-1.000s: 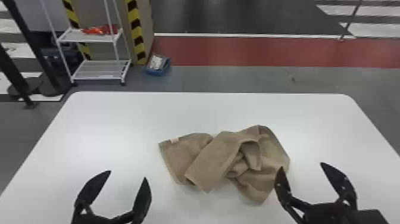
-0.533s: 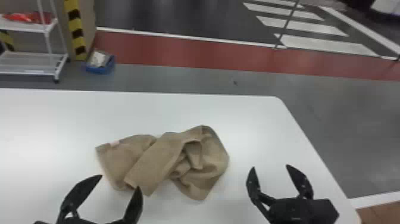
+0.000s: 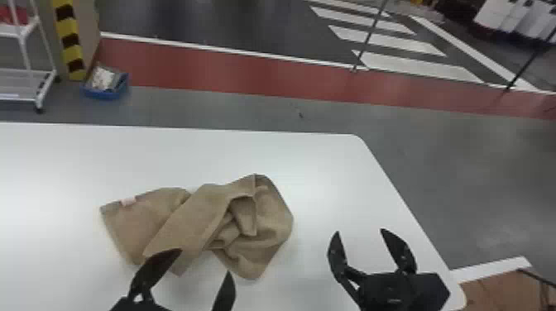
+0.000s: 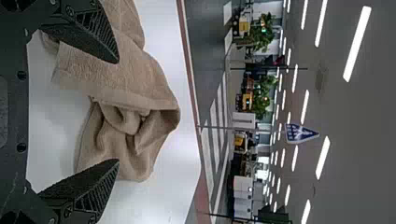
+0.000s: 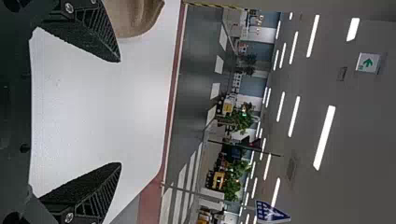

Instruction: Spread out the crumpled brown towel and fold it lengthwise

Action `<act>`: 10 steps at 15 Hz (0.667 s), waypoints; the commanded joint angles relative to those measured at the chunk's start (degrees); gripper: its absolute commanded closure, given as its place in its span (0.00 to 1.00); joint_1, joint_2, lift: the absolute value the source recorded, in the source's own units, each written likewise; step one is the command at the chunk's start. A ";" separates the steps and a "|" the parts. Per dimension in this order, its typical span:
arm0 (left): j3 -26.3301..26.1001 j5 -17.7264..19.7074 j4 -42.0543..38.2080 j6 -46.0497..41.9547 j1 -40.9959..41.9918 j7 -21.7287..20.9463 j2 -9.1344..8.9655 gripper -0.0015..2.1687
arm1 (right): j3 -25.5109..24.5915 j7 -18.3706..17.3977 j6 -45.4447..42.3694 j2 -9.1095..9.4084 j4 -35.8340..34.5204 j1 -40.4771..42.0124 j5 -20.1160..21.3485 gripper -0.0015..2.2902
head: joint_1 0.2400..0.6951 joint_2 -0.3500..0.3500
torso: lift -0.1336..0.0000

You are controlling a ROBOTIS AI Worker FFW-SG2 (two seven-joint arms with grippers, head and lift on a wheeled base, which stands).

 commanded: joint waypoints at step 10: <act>-6.93 -5.01 13.45 0.76 -13.55 14.38 -0.58 0.11 | -0.02 0.26 0.01 0.14 0.17 -0.09 -0.66 0.04 | 1.00 0.00 | 0.07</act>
